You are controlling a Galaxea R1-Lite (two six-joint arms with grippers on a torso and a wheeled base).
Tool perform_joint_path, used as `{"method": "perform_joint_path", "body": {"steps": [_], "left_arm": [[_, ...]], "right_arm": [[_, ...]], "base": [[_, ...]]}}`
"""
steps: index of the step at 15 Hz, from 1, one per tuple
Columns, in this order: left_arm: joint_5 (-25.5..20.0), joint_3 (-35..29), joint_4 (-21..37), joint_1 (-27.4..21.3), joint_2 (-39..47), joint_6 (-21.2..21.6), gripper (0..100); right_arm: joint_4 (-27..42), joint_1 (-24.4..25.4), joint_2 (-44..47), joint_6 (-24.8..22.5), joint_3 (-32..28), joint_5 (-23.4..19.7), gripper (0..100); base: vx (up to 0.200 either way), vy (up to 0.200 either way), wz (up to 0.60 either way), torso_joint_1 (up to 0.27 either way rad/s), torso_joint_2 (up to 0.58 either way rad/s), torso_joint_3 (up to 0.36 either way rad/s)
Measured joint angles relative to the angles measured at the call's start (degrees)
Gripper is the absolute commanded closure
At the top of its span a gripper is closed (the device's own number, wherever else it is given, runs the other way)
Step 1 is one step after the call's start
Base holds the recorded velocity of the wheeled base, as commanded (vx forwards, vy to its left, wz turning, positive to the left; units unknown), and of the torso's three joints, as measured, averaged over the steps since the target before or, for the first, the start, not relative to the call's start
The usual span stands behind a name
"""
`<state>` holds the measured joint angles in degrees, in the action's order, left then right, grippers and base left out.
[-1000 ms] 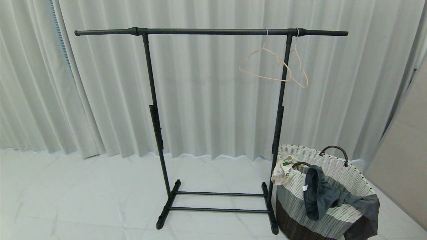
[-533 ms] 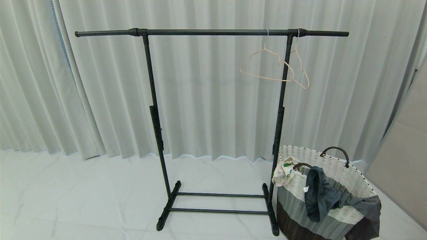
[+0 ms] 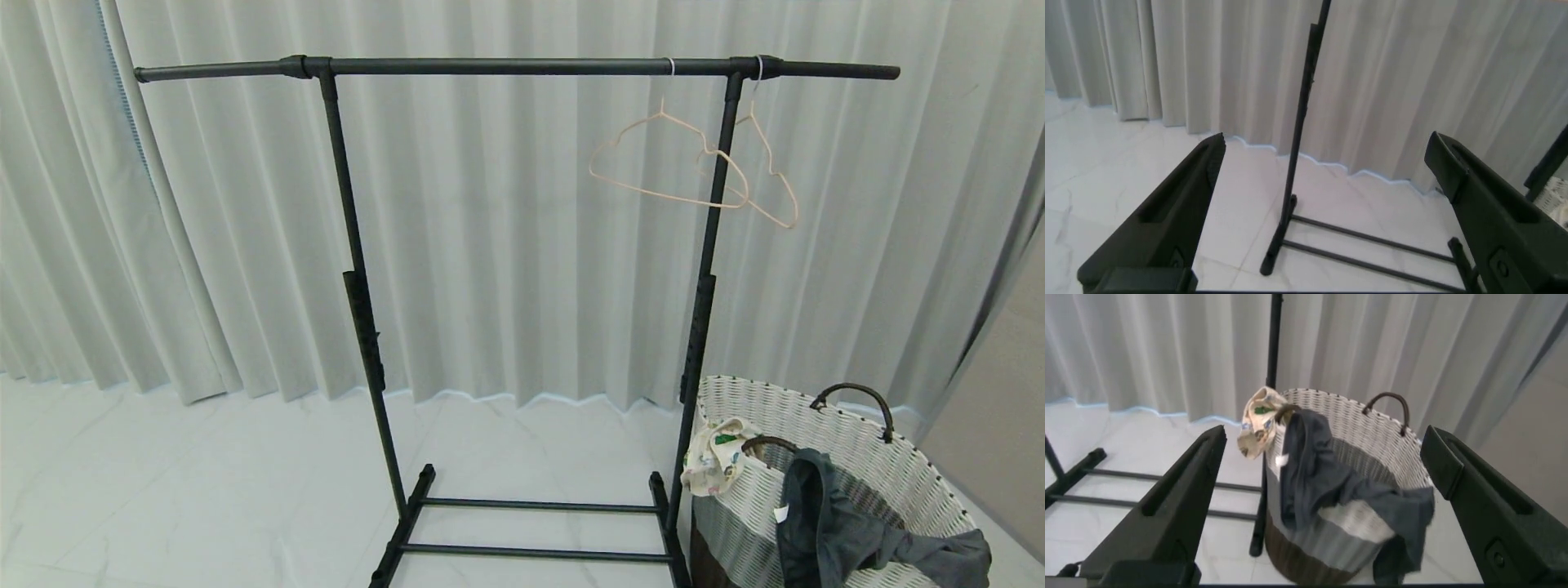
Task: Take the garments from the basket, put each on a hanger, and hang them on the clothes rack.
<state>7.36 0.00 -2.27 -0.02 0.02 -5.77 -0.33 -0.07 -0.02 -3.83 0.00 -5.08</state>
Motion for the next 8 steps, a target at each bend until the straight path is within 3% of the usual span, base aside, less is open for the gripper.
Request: {"method": "perform_joint_path", "body": {"steps": [8], "left_arm": [[0.0,0.0,0.0,0.02,0.0,-0.17,0]], "right_arm": [[0.04,0.02,0.0,0.39,0.0,0.0,0]], "base": [[0.2,0.0,0.0,0.005,0.0,0.002]]}}
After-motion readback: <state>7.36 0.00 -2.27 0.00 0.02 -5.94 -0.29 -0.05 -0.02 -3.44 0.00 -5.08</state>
